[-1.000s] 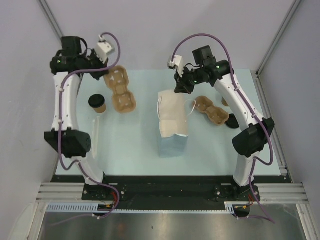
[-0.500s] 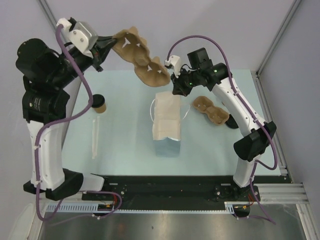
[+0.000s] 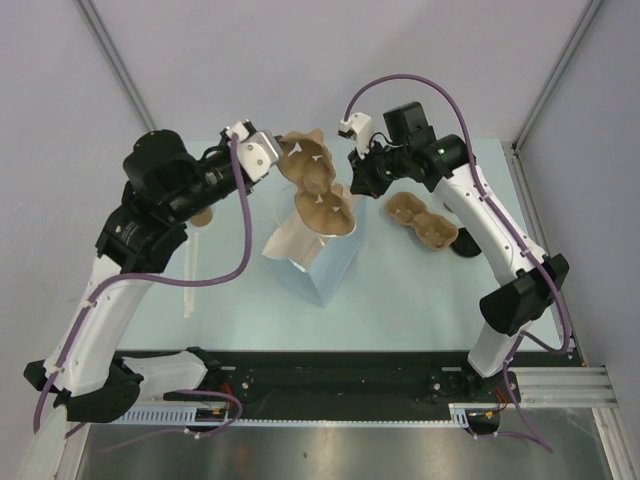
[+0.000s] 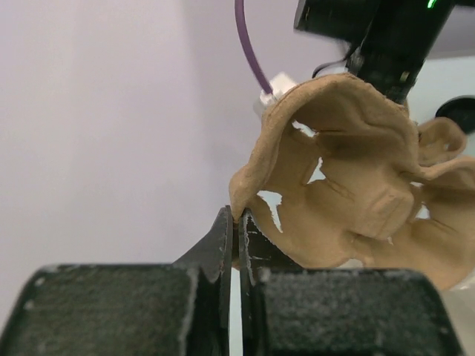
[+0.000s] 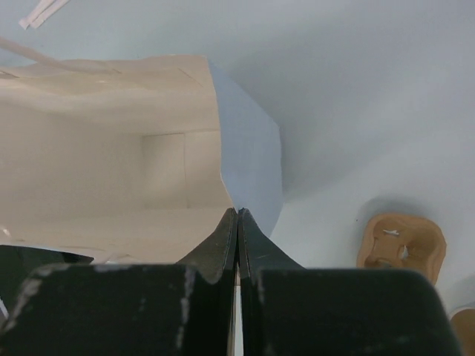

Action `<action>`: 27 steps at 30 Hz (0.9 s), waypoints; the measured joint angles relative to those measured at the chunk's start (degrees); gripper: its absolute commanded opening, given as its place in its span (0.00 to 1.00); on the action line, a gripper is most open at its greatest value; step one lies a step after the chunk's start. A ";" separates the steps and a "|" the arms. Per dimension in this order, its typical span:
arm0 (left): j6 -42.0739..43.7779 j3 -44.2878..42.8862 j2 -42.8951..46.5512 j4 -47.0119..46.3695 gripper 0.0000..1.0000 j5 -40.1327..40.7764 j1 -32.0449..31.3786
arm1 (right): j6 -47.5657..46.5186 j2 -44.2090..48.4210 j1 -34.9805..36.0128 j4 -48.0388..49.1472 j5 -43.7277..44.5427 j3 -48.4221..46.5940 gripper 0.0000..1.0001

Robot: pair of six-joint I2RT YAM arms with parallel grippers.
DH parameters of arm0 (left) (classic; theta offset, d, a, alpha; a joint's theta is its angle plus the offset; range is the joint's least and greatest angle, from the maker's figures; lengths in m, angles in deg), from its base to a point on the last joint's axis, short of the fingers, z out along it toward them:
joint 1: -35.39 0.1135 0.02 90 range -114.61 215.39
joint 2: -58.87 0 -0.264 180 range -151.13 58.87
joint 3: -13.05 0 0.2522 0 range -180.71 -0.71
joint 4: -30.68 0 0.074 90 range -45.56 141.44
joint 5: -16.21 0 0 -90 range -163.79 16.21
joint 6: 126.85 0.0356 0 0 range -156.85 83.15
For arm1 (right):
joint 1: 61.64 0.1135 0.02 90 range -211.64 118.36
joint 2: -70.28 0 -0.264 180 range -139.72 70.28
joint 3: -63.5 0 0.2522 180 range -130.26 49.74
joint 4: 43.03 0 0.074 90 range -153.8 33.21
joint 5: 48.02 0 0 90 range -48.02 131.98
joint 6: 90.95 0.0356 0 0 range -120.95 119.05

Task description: Pack the takeout coffee

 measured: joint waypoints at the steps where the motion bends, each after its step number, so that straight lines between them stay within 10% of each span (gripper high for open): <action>1: 0.61 1.77 0.37 -0.85 0.00 0.85 -0.11 | 0.02 0.63 0.09 0.61 -0.07 0.66 0.00; 27: 9.38 16.74 6.12 -4.74 0.00 6.36 -4.61 | 1.90 2.64 1.33 6.75 -2.34 4.31 0.00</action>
